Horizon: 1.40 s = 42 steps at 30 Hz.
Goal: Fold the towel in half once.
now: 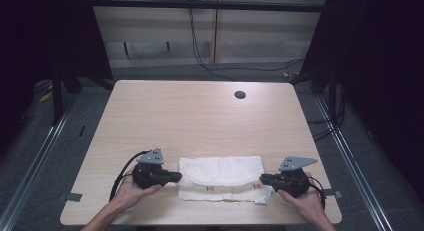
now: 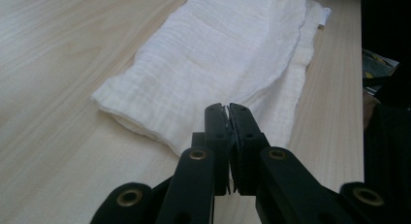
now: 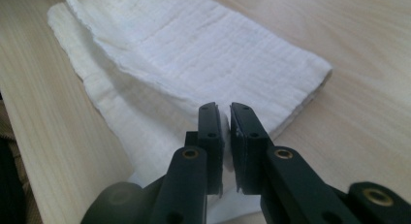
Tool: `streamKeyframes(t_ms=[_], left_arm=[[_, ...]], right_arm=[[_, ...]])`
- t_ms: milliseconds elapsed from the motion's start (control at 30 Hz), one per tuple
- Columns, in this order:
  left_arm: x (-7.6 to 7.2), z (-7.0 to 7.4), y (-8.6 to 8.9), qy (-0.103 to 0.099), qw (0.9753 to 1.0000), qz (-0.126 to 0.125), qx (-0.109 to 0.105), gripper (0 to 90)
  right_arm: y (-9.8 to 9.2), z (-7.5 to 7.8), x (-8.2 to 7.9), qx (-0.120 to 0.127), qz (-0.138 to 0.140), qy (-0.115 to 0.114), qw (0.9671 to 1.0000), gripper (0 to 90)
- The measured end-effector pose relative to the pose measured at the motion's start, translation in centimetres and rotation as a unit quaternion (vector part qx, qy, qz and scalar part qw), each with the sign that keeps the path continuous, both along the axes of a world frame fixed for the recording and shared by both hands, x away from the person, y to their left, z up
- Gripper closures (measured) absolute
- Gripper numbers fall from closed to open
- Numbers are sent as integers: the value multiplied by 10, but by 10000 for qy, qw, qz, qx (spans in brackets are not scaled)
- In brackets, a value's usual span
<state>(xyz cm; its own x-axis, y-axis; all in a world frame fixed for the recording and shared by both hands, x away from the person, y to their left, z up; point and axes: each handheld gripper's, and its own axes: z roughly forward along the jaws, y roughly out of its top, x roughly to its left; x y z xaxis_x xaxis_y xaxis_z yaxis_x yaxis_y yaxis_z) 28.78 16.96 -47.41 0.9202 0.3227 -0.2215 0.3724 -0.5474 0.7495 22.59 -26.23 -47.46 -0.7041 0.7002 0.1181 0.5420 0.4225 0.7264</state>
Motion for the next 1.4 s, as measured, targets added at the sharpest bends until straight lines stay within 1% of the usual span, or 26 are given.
streamKeyframes(t_ms=[33, 67, 133, 167, 233, 333, 533, 567, 633, 667, 700, 800, 867, 933, 967, 1000, 1033, 1100, 1133, 1167, 1200, 1233, 1267, 1300, 1367, 1400], left_arm=[[-2, -1, 0, 6, 10000, -23, 34, 866], [-2, -2, 0, 63, 10000, -19, -10, 866], [-3, -3, 0, 53, 10000, -46, 49, 855], [-4, -6, -1, 169, 9998, -53, 6, 851], [-7, -7, -2, 177, 9997, -139, 124, 834], [-10, -6, -3, 237, 9993, -282, 49, 814], [-12, -1, -2, 148, 9992, -353, -134, 795], [-9, 0, -1, 119, 9994, -267, -164, 788], [-5, -1, 1, 169, 9995, -193, -169, 758], [-3, -1, 2, 158, 9995, -125, -225, 753], [-1, 0, 3, 231, 9992, -69, -333, 749], [1, 4, 4, 158, 9992, 15, -358, 738], [3, 5, 6, 170, 9991, 72, -386, 716], [5, 4, 6, 154, 9991, 114, -380, 696], [8, 4, 7, 197, 9987, 244, -392, 669], [10, 4, 6, 163, 9987, 329, -341, 661], [12, 3, 4, 174, 9989, 328, -291, 670], [16, 0, -1, 170, 9991, 351, -180, 682], [16, 0, -1, 170, 9991, 351, -180, 694], [21, -6, -9, 146, 9995, 273, 37, 700], [21, -6, -9, 146, 9995, 273, 37, 703], [28, -13, -19, 163, 9994, 207, 239, 701], [32, -15, -22, 197, 9990, 235, 318, 699], [35, -16, -25, 229, 9990, 237, 286, 691], [36, -21, -30, 294, 9988, 184, 342, 680], [36, -21, -30, 294, 9988, 184, 342, 670]], right_arm=[[0, -1, -1, -34, -7, -5, 10000, 824], [0, -1, -2, -42, -17, 19, 10000, 814], [0, -2, -3, -20, -14, 62, 10000, 796], [0, -3, -4, -102, -3, 55, 9999, 783], [-2, -3, -6, -12, -29, 59, 10000, 775], [-3, -3, -9, 57, -10, 51, 10000, 754], [-1, 2, -8, 57, 19, -42, 10000, 685], [-1, 3, -6, 62, -12, -50, 10000, 679], [0, 3, -2, 72, -72, -70, 9999, 672], [0, 3, 1, 65, -126, -61, 9999, 668], [0, 1, 5, 45, -135, -56, 9999, 664], [3, -2, 17, -82, -219, -35, 9997, 647], [6, -3, 23, -164, -248, -45, 9995, 636], [7, -4, 26, -173, -246, -28, 9995, 636], [8, -4, 32, -175, -195, 20, 9997, 653], [9, -4, 36, -261, -119, 28, 9996, 650], [10, -4, 41, -292, -78, 48, 9995, 644], [9, -4, 50, -309, -167, 42, 9994, 632], [9, -5, 54, -305, -256, 39, 9992, 621], [8, -5, 59, -285, -343, 0, 9990, 603], [8, -6, 63, -284, -414, 38, 9987, 591], [8, -8, 67, -309, -452, 31, 9985, 571], [9, -10, 70, -338, -524, 105, 9980, 545], [10, -12, 74, -380, -541, 123, 9977, 541], [13, -16, 79, -363, -562, 144, 9977, 540], [15, -17, 82, -351, -524, 176, 9979, 572]])
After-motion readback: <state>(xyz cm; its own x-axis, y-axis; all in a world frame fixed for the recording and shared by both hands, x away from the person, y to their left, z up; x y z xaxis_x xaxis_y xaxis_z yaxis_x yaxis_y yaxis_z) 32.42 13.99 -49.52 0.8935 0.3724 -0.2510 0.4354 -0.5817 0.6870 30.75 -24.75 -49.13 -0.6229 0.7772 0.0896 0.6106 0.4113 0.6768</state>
